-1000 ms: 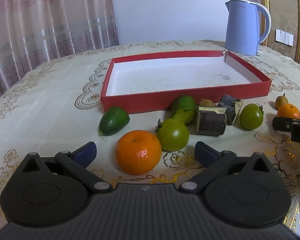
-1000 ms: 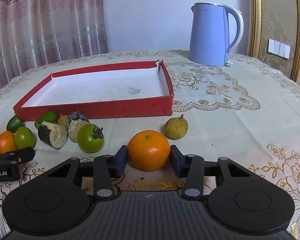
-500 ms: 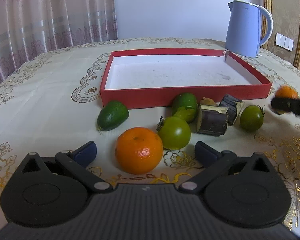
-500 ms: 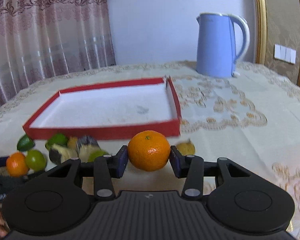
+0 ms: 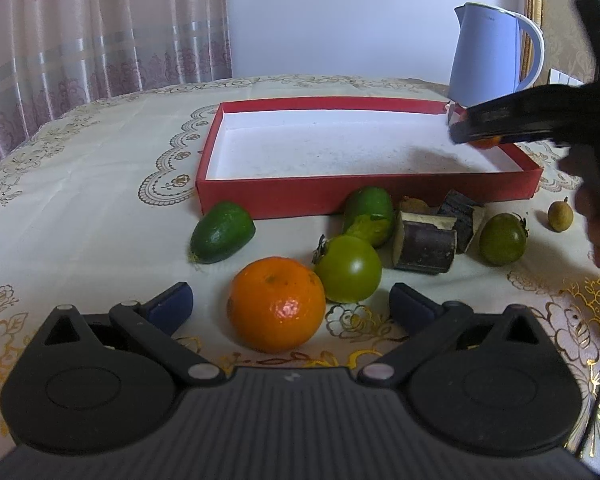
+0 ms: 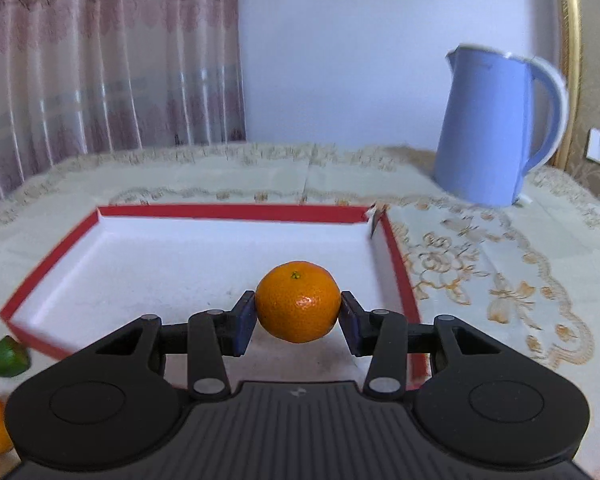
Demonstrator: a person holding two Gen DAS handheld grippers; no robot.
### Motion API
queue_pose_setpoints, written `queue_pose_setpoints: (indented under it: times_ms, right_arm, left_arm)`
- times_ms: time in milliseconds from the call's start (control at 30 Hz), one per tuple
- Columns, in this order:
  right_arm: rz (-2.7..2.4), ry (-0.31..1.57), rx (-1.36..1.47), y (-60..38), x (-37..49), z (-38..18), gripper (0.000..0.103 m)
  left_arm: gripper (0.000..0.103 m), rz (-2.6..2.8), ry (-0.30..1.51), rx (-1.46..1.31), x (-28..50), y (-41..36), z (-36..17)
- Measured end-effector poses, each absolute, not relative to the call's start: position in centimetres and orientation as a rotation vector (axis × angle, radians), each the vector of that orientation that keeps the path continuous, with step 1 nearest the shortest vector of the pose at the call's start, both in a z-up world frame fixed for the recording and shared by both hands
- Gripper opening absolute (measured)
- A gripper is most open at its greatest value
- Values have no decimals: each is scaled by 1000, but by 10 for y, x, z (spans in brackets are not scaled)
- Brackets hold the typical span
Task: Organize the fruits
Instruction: 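Lift the tangerine with the right gripper into the red tray and release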
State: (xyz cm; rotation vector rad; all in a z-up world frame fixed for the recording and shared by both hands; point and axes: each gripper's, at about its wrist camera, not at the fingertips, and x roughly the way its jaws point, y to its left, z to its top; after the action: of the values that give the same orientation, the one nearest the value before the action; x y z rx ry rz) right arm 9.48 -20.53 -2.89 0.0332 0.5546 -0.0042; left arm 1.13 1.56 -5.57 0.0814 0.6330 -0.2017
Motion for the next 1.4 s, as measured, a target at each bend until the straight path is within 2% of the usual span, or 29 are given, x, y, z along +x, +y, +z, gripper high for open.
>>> queue_pose_setpoints:
  times_ms: [333, 600, 633, 700, 733, 767, 1133, 1400]
  right_arm:
    - [5, 657, 19, -202, 130, -47, 44]
    - [-3, 642, -13, -199, 131, -50, 45]
    - [0, 640, -8, -200, 131, -50, 48]
    - [7, 642, 9, -203, 131, -51, 62]
    - [4, 641, 18, -205, 129, -51, 74]
    - [-1, 629, 18, -206, 127, -51, 79]
    - [-13, 483, 59, -224, 61, -33, 81]
    - [-25, 464, 5, -239, -12, -50, 85]
  left_arm:
    - [103, -203, 632, 81, 12, 15, -56]
    - [103, -202, 632, 81, 12, 15, -56]
    - [103, -203, 632, 81, 11, 15, -56]
    - [103, -202, 632, 81, 12, 15, -56]
    - [103, -203, 632, 80, 12, 15, -56]
    - [103, -203, 632, 81, 11, 15, -56]
    - [103, -203, 632, 81, 11, 15, -56]
    - [103, -203, 631, 78, 11, 15, -56]
